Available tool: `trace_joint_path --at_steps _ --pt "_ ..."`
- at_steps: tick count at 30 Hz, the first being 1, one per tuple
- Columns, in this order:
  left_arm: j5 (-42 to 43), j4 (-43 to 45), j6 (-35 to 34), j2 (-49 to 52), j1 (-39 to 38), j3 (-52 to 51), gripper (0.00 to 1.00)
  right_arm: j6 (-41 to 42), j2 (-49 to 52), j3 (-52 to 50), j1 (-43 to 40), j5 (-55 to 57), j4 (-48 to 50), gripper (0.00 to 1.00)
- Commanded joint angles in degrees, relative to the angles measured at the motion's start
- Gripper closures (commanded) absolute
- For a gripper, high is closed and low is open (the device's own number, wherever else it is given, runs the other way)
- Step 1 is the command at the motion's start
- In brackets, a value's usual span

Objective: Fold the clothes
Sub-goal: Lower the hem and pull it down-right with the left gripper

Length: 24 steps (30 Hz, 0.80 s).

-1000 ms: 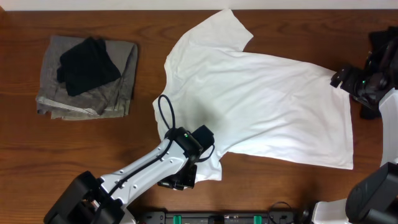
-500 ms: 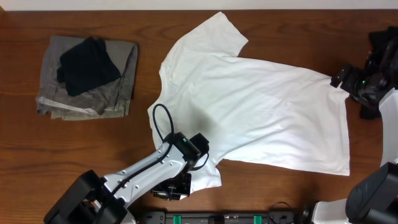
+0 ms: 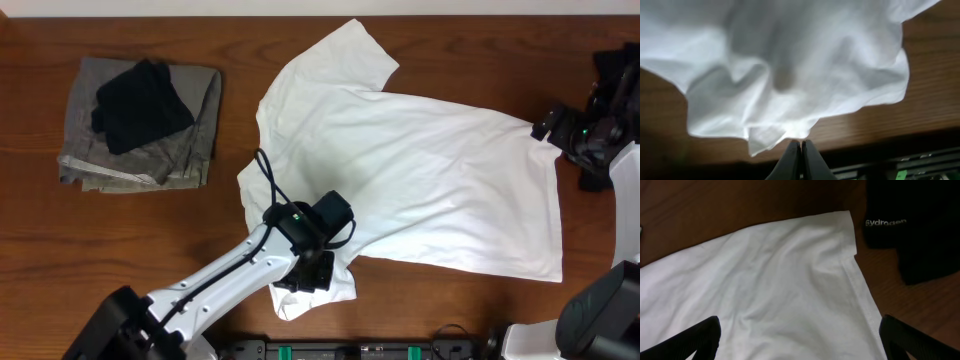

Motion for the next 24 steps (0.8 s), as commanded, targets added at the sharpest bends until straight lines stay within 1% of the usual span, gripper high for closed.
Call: trace_joint_path --at_steps 1,10,17,24 --pt "-0.1 0.9 1.9 2.3 -0.2 -0.6 0.94 -0.4 0.0 0.7 0.4 0.0 0.0 0.01" --pt "1.2 0.6 6.0 4.5 -1.6 -0.6 0.94 -0.4 0.0 0.7 0.4 0.0 0.0 0.01" --pt "1.2 0.2 6.6 4.5 -4.2 -0.9 0.94 -0.4 0.0 0.7 0.4 0.0 0.0 0.01" --pt "0.9 0.7 6.8 4.5 -4.5 -2.8 0.94 -0.4 0.0 0.7 0.4 0.0 0.0 0.01"
